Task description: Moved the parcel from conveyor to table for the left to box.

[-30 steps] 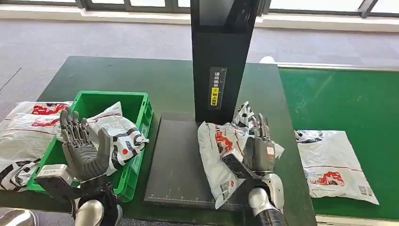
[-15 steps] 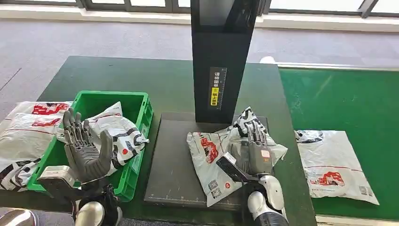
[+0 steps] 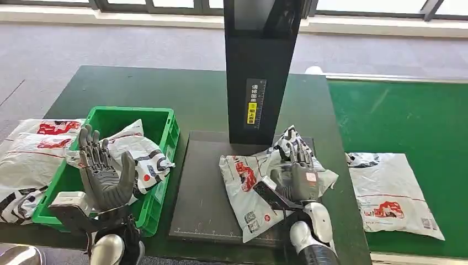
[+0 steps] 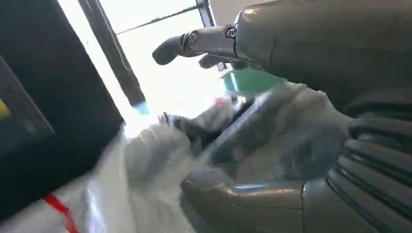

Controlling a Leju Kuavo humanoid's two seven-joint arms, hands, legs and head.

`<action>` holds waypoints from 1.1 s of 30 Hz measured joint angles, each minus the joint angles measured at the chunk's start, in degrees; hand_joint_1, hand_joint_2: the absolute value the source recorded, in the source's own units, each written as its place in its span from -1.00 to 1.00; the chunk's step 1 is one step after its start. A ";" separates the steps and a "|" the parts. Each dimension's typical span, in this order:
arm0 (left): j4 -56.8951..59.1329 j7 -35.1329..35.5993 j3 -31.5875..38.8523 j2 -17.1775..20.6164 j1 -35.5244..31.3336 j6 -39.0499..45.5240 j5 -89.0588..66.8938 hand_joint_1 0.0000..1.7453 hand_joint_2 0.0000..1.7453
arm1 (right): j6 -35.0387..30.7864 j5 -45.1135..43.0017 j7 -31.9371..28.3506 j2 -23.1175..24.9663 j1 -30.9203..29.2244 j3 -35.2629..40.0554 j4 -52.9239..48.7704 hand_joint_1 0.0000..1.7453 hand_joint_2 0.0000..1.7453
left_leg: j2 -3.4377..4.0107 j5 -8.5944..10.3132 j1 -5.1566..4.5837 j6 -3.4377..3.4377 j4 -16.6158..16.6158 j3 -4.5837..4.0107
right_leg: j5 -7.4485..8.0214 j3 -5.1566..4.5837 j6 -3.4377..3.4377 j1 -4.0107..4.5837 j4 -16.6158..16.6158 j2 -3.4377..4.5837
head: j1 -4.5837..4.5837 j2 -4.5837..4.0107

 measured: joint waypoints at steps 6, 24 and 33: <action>0.00 0.00 -0.07 -0.35 0.20 1.38 -0.70 -1.00 1.00 | -9.96 -10.62 -11.03 1.23 5.99 -0.31 -12.36 -1.00 1.00 | -0.01 -0.04 0.00 -0.02 0.00 -0.01 | -0.05 0.00 -0.04 0.01 0.00 -0.02 | 0.00 0.00; 4.27 0.28 -3.41 -0.42 0.75 5.66 -9.97 -1.00 1.00 | -10.79 -21.48 -14.05 2.05 11.29 -1.51 -38.90 -1.00 1.00 | 0.03 -0.04 0.00 -0.02 0.00 0.05 | -0.06 -0.05 -0.03 -0.01 -0.02 0.00 | 0.00 0.02; 18.21 0.55 -5.62 -1.36 -2.69 8.98 -24.07 -1.00 1.00 | -10.73 -22.16 -14.05 2.05 11.10 -1.51 -37.61 -1.00 1.00 | 0.08 -0.05 -0.01 -0.02 0.00 0.05 | -0.05 -0.07 -0.02 -0.02 -0.02 0.01 | 0.00 0.02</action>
